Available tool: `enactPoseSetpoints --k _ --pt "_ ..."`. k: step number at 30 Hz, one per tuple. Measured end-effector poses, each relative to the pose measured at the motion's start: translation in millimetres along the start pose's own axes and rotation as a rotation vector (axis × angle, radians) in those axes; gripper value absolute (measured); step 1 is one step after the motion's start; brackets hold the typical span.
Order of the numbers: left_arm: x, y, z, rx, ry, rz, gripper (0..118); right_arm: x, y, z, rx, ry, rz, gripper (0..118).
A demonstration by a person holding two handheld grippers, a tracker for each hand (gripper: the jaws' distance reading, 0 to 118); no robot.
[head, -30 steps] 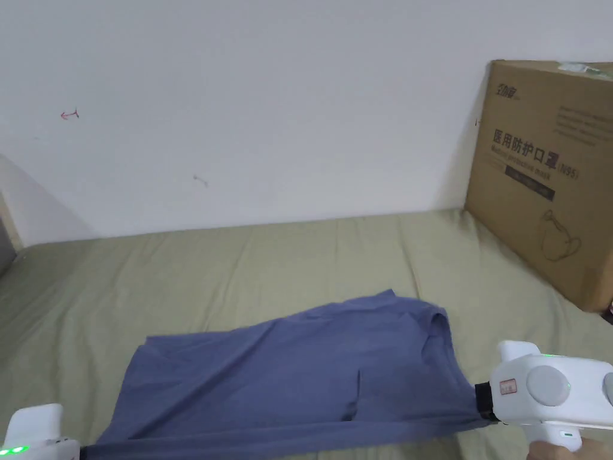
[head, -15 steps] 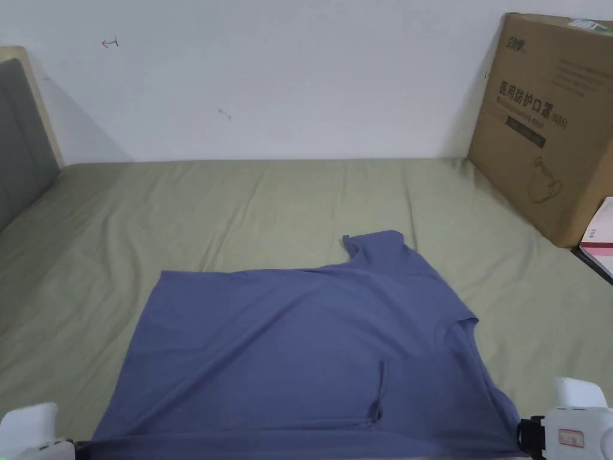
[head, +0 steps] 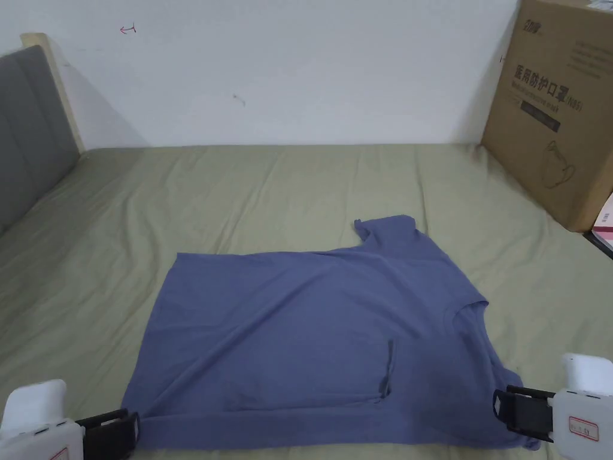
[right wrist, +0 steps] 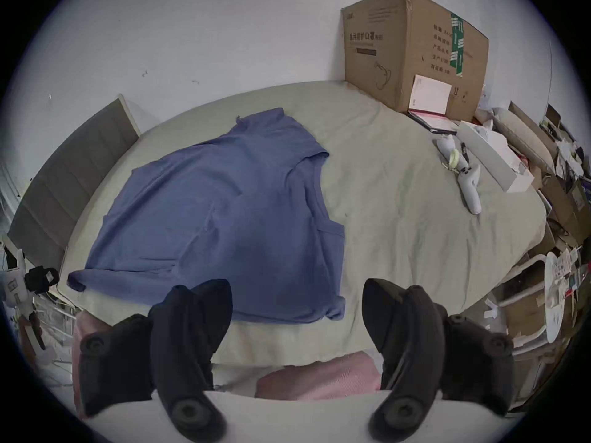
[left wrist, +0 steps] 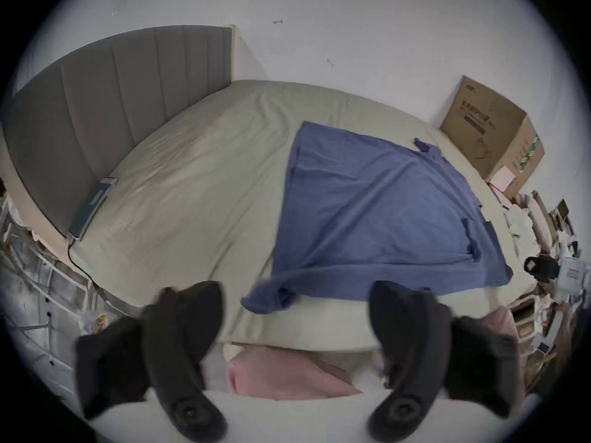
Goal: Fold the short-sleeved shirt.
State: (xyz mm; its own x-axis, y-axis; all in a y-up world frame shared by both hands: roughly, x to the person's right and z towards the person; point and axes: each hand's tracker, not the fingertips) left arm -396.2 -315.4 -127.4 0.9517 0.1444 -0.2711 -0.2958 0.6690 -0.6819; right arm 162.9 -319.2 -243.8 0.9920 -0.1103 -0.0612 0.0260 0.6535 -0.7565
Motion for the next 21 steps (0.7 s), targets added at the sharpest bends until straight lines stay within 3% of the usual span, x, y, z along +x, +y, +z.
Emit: enactPoseSetpoints --k 1,2,3,4,5,10,11,12,13,14,15,19,21 --pt "1 -3 3 -0.009 -0.024 -0.008 86 -3 -4 4 0.008 0.001 -0.003 86" --pt "4 -7 4 -0.018 -0.018 -0.014 51 -13 -8 12 0.014 0.005 -0.008 71" --pt "7 -11 4 -0.031 -0.019 -0.024 20 -17 -12 15 0.016 0.012 -0.015 46" --pt "11 -17 4 -0.045 -0.015 -0.044 3 -21 -17 15 0.018 0.016 -0.021 14" --pt "13 -21 6 -0.039 -0.009 -0.044 3 -24 -23 14 0.019 0.016 -0.024 2" --pt "14 -36 6 -0.046 -0.014 -0.019 0 -22 -36 4 -0.033 0.030 -0.064 1" --pt "15 -37 5 -0.047 0.036 -0.068 2 -18 -37 1 -0.040 0.042 -0.090 1" --pt "11 -38 1 -0.038 0.061 -0.104 14 -17 -37 0 -0.048 0.048 -0.106 1" --pt "11 -37 -3 -0.051 0.078 -0.117 37 -17 -37 -2 -0.052 0.049 -0.111 1" --pt "9 -34 -6 -0.066 0.098 -0.128 70 -18 -36 -2 -0.056 0.048 -0.114 1" --pt "7 -32 -10 -0.070 0.071 -0.095 83 -20 -36 -2 -0.060 0.042 -0.110 1" --pt "4 -17 -21 -0.049 0.045 -0.019 87 -23 -35 -5 -0.079 0.026 -0.081 1" --pt "1 -11 -37 -0.050 0.052 -0.033 79 -25 -35 -8 -0.093 0.012 -0.062 1"
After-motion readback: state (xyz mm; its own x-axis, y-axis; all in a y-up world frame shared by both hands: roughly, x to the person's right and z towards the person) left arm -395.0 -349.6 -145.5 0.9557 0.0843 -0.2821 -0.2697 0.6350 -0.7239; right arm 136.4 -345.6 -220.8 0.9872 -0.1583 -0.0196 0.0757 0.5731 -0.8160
